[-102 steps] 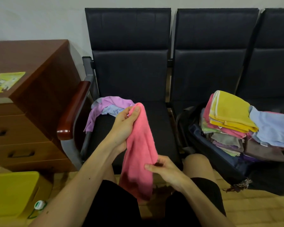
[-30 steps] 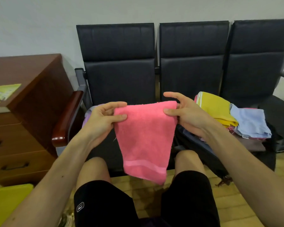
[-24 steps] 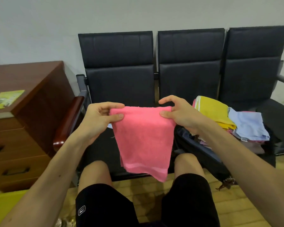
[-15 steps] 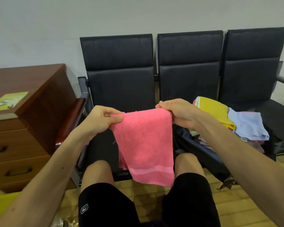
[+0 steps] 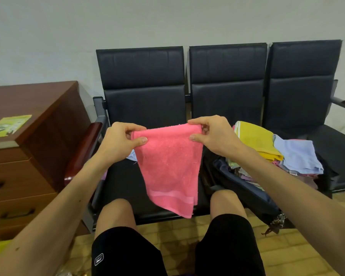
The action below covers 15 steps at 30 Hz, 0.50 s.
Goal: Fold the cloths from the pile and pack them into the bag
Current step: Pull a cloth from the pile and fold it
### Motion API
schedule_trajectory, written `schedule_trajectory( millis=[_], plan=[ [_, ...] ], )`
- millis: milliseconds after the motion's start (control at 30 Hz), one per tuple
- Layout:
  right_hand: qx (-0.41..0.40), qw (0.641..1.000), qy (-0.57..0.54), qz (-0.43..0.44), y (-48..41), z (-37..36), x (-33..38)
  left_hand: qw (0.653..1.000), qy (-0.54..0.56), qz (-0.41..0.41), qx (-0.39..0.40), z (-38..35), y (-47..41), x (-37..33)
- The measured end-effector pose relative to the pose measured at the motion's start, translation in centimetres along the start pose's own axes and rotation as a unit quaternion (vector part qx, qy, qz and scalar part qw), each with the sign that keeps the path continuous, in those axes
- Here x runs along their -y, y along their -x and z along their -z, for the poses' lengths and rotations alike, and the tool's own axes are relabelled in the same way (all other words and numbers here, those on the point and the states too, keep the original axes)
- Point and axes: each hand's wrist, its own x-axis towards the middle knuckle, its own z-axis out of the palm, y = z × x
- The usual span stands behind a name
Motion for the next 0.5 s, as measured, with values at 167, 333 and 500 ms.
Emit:
schedule_trajectory(
  millis=[167,333,500],
  plan=[
    [-0.051,0.996,0.072,0.02,0.3,-0.3,0.4,0.996,-0.022,-0.019,-0.079,-0.8,0.5,-0.6],
    [-0.069,0.993,0.096,0.003,0.7,-0.6,0.4,0.996,-0.044,-0.036,-0.072,-1.3,0.5,-0.5],
    [-0.05,0.995,0.09,-0.015,0.8,-0.5,-0.3,0.994,-0.068,-0.056,-0.07,-1.5,0.7,-0.7]
  ],
)
